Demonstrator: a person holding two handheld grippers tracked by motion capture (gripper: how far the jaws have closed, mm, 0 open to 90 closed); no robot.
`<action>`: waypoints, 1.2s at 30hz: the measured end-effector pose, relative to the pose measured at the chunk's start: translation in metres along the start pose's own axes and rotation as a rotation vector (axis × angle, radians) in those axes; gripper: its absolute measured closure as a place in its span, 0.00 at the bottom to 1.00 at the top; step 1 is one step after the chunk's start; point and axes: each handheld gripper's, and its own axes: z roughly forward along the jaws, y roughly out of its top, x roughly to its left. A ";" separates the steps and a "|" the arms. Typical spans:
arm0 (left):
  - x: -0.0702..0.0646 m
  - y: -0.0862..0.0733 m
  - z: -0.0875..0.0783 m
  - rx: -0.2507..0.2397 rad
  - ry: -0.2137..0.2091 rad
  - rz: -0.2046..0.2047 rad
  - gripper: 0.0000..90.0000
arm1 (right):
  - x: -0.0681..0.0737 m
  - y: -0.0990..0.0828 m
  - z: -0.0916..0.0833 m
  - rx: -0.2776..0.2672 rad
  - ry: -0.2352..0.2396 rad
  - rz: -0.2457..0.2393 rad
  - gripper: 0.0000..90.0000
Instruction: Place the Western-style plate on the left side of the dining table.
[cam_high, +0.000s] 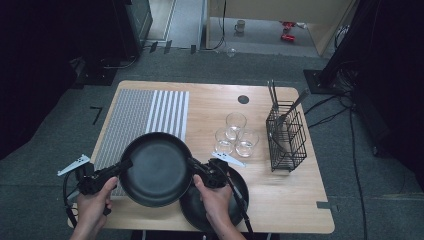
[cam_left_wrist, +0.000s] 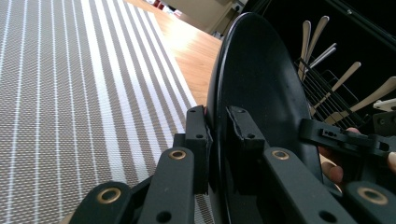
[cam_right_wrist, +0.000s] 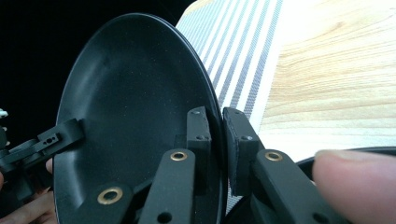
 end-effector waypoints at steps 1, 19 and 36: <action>0.001 0.000 0.000 0.000 0.001 -0.001 0.90 | 0.001 0.000 0.001 0.002 0.000 -0.001 0.91; 0.019 0.009 -0.008 -0.018 0.022 -0.021 0.89 | 0.013 0.005 0.022 0.026 0.012 -0.013 0.92; 0.038 0.021 -0.014 -0.035 0.050 -0.031 0.88 | 0.024 0.016 0.049 0.062 0.030 -0.019 0.92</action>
